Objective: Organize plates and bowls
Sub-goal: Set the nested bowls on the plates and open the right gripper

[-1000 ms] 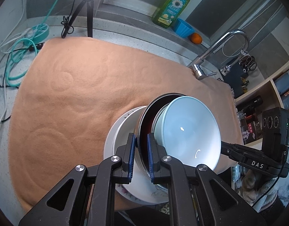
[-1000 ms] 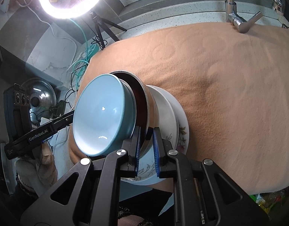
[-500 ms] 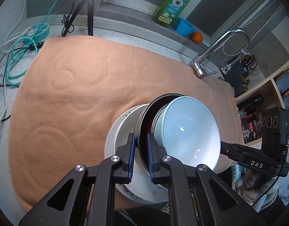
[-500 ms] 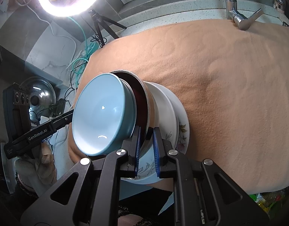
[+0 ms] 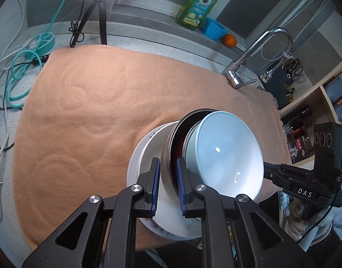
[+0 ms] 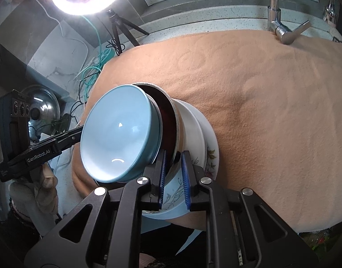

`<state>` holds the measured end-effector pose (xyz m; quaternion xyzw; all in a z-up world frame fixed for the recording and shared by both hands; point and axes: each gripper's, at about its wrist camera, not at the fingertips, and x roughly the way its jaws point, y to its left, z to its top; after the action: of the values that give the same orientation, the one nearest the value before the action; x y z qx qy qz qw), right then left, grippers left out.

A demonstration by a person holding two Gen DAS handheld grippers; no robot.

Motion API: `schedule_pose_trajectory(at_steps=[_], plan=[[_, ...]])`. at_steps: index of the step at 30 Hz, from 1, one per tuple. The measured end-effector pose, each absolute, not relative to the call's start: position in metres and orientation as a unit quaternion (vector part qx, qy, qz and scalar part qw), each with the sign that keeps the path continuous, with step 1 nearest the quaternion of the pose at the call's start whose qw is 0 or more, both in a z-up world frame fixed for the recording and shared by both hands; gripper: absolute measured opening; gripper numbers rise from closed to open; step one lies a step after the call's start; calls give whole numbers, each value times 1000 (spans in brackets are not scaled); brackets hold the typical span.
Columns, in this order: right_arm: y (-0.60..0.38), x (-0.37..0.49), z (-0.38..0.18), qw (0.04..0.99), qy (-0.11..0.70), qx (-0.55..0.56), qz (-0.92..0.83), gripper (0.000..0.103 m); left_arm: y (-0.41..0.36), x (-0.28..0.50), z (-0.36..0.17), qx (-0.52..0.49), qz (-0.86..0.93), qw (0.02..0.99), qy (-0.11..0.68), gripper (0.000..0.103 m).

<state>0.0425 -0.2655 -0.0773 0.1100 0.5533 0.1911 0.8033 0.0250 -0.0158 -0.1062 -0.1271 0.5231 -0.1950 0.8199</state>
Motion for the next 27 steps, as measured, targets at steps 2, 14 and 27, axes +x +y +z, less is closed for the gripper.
schedule_pose_trajectory(at_steps=[2, 14, 27], plan=[[-265, 41, -75, 809, 549, 104, 184, 15, -13, 24, -106, -123, -195, 822, 522, 15], [-269, 24, -48, 841, 509, 71, 170, 23, -6, 5, -83, -120, -190, 845, 486, 16], [-273, 4, -29, 859, 477, 34, 180, 41, -27, -29, -68, -88, -163, 868, 462, 32]])
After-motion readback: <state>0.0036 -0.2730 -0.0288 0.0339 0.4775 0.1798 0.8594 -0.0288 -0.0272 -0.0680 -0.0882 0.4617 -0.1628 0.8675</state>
